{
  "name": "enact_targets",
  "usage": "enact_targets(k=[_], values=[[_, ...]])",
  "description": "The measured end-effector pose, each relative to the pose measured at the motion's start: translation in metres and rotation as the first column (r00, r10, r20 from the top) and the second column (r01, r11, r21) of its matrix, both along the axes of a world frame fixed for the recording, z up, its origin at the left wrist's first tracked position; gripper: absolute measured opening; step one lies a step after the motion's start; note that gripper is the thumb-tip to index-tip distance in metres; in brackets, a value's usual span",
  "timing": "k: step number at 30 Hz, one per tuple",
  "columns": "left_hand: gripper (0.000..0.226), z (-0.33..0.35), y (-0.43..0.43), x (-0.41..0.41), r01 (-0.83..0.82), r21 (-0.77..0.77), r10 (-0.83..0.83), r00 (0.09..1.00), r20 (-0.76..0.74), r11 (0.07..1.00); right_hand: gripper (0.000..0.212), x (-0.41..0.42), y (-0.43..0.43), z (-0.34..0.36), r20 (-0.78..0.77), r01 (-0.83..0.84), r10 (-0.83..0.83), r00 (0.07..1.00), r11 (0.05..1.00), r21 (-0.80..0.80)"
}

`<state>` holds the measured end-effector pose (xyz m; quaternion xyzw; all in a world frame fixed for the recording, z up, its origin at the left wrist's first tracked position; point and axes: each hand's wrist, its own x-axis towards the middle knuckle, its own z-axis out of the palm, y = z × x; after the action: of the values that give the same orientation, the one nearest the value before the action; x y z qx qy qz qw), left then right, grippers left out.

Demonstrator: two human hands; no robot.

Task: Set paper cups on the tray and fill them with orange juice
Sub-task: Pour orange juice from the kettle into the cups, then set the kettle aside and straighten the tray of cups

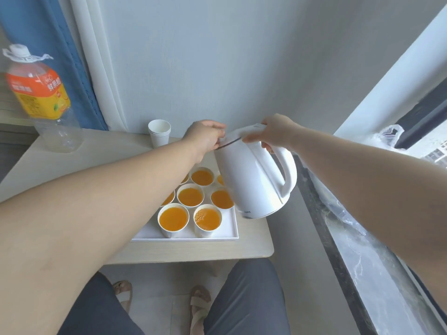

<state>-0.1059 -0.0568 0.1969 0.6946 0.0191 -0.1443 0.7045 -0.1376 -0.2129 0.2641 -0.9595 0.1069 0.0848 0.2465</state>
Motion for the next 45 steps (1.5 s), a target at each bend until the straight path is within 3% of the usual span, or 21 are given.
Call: enact_targets(k=[2,4,8,11,15,18,20,22,24,28,30,34,39,45], values=[[0.012,0.012,0.003,-0.007,-0.049,0.038,0.047,0.998,0.037,0.998,0.034,-0.01,0.005,0.004,0.023,0.042,-0.045,0.999,0.995,0.09],[0.02,0.026,0.006,-0.02,-0.048,0.078,0.045,0.998,0.04,0.996,0.033,-0.02,0.013,0.009,0.039,0.073,-0.08,0.996,0.984,0.165],[0.052,0.056,0.016,-0.047,0.132,0.073,-0.119,0.981,-0.155,0.989,0.029,-0.035,0.045,0.021,0.038,0.046,-0.058,0.998,0.967,0.252],[0.062,0.069,0.036,-0.064,0.132,0.076,-0.112,0.969,-0.22,0.988,0.026,-0.045,0.083,0.029,0.029,-0.042,0.036,0.999,0.975,0.218],[0.048,0.076,0.08,-0.078,0.007,0.086,0.015,0.967,-0.255,0.996,0.033,-0.058,0.144,0.033,0.032,-0.225,0.223,0.974,0.949,0.222],[0.025,0.076,0.123,-0.085,-0.144,0.061,0.155,0.957,-0.246,0.988,0.015,-0.061,0.188,0.022,0.095,-0.287,0.271,0.958,0.886,0.365],[0.016,0.072,0.158,-0.088,-0.24,0.005,0.235,0.949,-0.211,0.971,0.014,-0.062,0.214,0.013,0.092,-0.314,0.313,0.945,0.797,0.516],[0.021,0.064,0.194,-0.089,-0.314,-0.006,0.309,0.937,-0.162,0.949,0.01,-0.066,0.236,0.008,0.07,-0.345,0.394,0.917,0.689,0.637],[0.027,0.05,0.225,-0.092,-0.35,0.041,0.352,0.928,-0.12,0.936,0.006,-0.067,0.248,0.004,0.066,-0.405,0.485,0.872,0.64,0.653],[0.026,0.022,0.265,-0.103,-0.453,0.195,0.465,0.885,-0.016,0.87,0.006,-0.05,0.257,-0.038,0.054,-0.31,0.382,0.922,0.651,0.693],[0.03,0.009,0.282,-0.109,-0.5,0.256,0.511,0.859,0.028,0.827,0.007,-0.037,0.258,-0.081,0.009,-0.236,0.288,0.957,0.765,0.599],[0.032,-0.017,0.314,-0.12,-0.523,0.315,0.539,0.841,0.044,0.792,0.02,-0.023,0.268,-0.17,-0.185,-0.252,0.315,0.931,0.92,0.302],[0.024,-0.039,0.346,-0.13,-0.492,0.365,0.506,0.86,0.065,0.79,0.06,-0.017,0.303,-0.238,-0.283,-0.259,0.292,0.914,0.955,0.146],[0.027,-0.056,0.379,-0.132,-0.562,0.331,0.582,0.812,0.046,0.758,0.075,-0.016,0.331,-0.286,-0.302,-0.251,0.252,0.919,0.967,0.043]])
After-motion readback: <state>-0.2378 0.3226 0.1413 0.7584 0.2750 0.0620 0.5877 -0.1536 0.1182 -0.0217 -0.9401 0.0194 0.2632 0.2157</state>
